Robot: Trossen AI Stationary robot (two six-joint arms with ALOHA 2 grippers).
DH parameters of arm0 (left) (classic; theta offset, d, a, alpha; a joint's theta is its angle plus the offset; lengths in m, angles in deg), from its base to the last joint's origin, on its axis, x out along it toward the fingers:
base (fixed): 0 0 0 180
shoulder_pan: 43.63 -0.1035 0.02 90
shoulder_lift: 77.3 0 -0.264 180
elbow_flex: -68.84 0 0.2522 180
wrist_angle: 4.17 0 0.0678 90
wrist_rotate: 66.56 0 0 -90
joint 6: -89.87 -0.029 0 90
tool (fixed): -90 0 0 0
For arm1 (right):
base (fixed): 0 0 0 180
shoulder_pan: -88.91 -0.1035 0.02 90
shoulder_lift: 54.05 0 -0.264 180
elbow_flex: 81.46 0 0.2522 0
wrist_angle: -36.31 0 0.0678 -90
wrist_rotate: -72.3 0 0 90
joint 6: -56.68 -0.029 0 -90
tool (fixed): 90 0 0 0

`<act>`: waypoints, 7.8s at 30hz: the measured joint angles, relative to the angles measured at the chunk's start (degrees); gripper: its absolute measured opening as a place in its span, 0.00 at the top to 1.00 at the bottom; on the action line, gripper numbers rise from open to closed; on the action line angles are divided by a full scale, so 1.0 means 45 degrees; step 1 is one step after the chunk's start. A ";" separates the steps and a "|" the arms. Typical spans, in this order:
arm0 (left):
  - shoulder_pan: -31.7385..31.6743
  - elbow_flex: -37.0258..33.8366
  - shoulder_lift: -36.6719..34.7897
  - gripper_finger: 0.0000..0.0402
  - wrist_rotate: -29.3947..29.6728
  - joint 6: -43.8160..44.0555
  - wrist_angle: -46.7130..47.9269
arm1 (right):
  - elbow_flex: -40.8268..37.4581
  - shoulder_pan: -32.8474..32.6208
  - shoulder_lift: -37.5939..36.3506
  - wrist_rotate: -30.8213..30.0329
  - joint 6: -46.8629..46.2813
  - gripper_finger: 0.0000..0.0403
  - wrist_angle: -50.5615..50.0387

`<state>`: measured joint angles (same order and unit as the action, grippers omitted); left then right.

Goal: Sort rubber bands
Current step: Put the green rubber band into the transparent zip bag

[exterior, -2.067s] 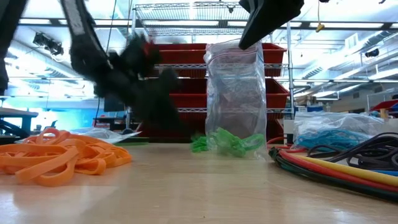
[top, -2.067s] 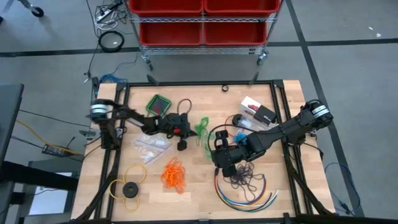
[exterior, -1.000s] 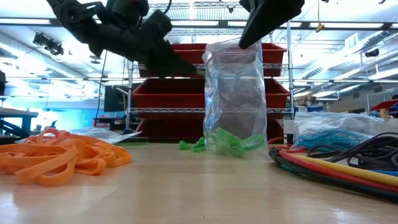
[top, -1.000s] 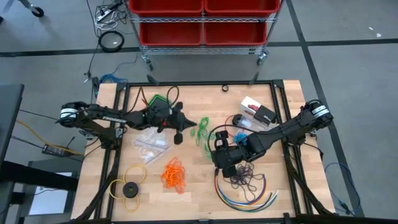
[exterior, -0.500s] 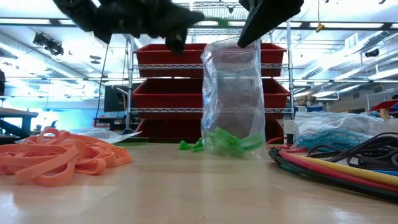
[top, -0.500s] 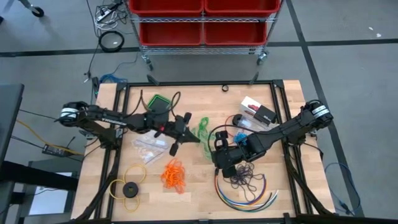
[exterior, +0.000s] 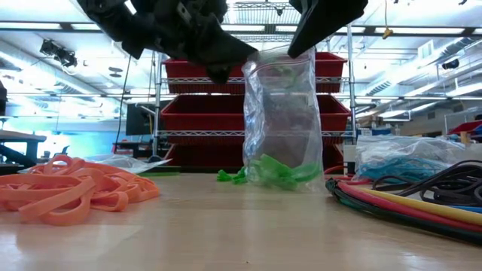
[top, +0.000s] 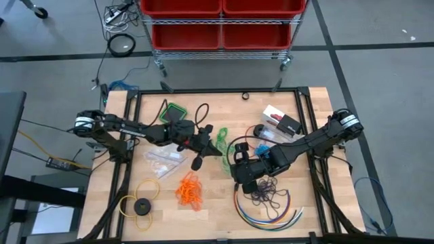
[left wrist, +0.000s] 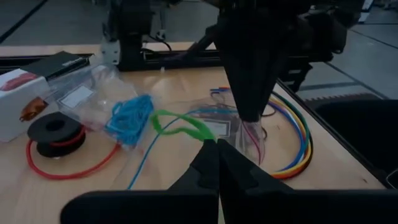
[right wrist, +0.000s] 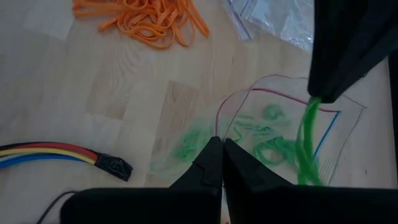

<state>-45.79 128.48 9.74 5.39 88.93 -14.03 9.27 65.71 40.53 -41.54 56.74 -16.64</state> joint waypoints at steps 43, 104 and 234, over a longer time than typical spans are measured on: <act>-0.0527 -0.1336 -0.0635 0.46 0.5661 -0.1430 0.3091 | 0.0000 -0.0015 0.0000 0.0001 -0.0092 1.00 -0.0057; 0.0569 0.0028 0.0609 1.00 0.2621 -0.2032 -0.2263 | -0.0005 -0.0019 0.0000 0.0019 -0.0214 1.00 0.0117; 0.1285 -0.0836 0.2685 0.99 0.3935 0.0387 0.1674 | -0.0010 -0.0102 0.0000 0.0024 -0.0314 1.00 0.0018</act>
<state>-40.01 124.72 21.83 23.09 90.67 -6.49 9.23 65.25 40.53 -41.43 55.32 -16.56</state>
